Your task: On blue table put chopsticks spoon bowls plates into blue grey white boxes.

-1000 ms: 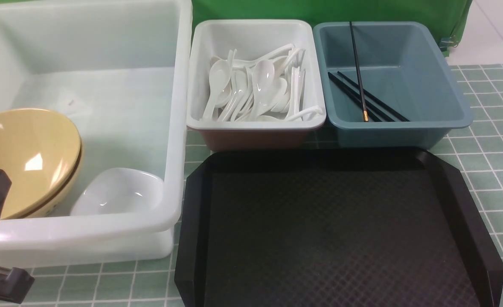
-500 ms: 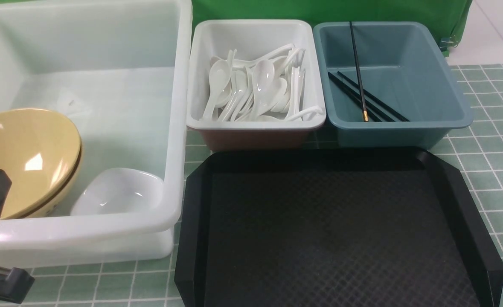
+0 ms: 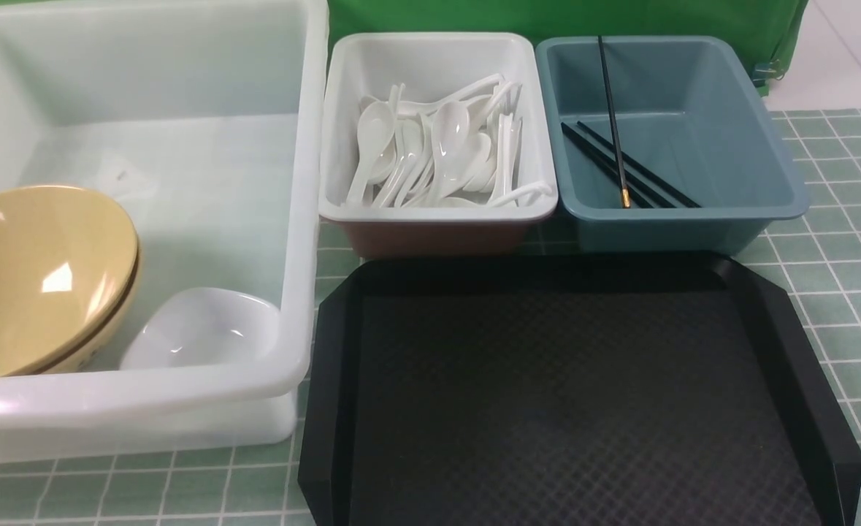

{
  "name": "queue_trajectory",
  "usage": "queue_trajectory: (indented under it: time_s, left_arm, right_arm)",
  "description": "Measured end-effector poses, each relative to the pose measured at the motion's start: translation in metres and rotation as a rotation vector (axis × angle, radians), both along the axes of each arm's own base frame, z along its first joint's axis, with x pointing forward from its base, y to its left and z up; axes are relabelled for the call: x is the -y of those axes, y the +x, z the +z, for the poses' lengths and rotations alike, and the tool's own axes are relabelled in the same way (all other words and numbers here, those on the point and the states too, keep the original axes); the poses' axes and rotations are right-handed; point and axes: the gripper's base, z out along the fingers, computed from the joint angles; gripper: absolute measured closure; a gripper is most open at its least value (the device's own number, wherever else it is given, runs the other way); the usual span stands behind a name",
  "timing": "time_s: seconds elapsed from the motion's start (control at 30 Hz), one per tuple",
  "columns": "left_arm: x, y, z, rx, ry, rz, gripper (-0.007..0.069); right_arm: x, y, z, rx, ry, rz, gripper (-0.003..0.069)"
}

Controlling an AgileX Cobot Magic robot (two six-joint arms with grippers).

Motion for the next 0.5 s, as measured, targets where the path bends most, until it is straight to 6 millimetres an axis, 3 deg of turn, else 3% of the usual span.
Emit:
queue_trajectory:
  time_s: [0.13, 0.5]
  left_arm:
    - [0.0019, -0.0027, -0.016, -0.181, -0.009, -0.02, 0.062]
    - [0.0023, -0.0032, -0.0163, -0.195, 0.03, -0.031, 0.062]
  right_arm:
    - [0.0, 0.0, -0.0001, -0.001, 0.0, 0.0, 0.0603]
    - [0.0, 0.0, -0.0001, -0.001, 0.0, 0.0, 0.0592]
